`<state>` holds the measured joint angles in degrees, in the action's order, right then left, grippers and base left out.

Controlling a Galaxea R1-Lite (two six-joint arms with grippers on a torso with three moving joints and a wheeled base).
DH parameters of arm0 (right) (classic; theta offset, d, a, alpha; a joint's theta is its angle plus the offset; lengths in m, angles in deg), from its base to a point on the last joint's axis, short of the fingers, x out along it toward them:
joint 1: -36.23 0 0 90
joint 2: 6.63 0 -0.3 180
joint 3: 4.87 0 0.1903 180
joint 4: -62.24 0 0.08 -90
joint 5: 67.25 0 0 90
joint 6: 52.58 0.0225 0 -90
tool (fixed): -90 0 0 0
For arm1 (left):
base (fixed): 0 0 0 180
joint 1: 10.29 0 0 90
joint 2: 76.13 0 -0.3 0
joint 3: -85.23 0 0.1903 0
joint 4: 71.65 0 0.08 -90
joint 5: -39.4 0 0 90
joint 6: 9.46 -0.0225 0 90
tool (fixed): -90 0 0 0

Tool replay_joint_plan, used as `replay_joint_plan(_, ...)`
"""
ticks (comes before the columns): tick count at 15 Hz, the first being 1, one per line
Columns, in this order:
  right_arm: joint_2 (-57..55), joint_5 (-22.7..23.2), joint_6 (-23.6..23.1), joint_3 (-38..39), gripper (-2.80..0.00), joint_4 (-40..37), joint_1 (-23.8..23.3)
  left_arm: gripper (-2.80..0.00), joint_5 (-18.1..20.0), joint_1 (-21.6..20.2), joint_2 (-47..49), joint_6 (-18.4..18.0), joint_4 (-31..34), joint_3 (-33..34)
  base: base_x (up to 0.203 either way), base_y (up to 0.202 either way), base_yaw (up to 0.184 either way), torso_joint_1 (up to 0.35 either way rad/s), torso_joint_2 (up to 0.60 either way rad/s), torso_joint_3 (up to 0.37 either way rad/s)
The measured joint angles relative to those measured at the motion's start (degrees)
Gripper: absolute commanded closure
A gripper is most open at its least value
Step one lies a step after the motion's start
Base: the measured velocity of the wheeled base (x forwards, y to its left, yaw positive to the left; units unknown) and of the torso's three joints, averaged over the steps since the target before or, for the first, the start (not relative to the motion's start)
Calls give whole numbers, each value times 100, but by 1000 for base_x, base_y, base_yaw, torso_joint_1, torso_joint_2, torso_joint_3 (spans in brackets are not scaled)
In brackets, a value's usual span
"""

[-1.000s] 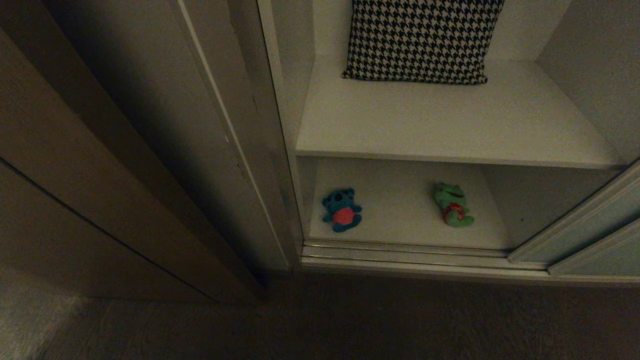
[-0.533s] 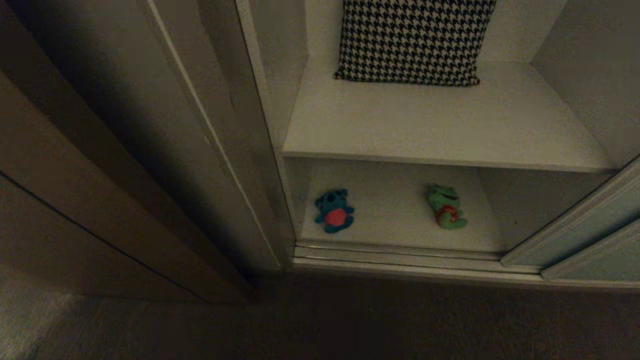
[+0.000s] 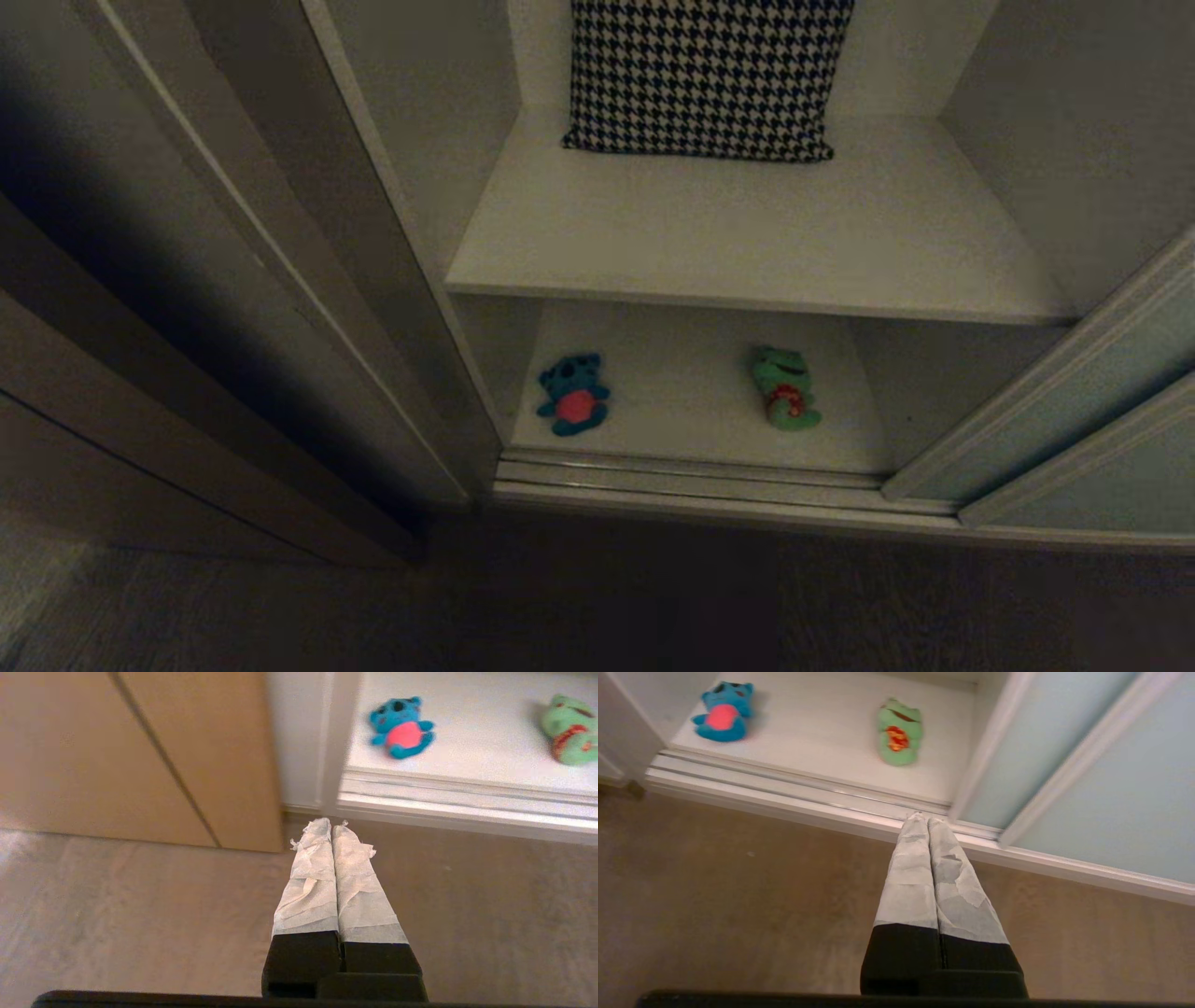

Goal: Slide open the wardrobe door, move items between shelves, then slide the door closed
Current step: Close the door

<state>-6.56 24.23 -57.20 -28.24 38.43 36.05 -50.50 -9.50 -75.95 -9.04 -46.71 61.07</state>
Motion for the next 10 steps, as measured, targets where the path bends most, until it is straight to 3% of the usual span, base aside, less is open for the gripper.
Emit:
replay_joint_plan(7, 0, 0, 0, 0, 0, 0, 0, 0, 0, -2, 0, 2, -1, 0, 0, -190, 2, 1, 3, 3)
replay_joint_plan(10, 0, 0, 0, 0, 0, 0, 2, 0, 0, 0, 0, 2, 0, 0, 0, -29, -1, 1, 1, 1)
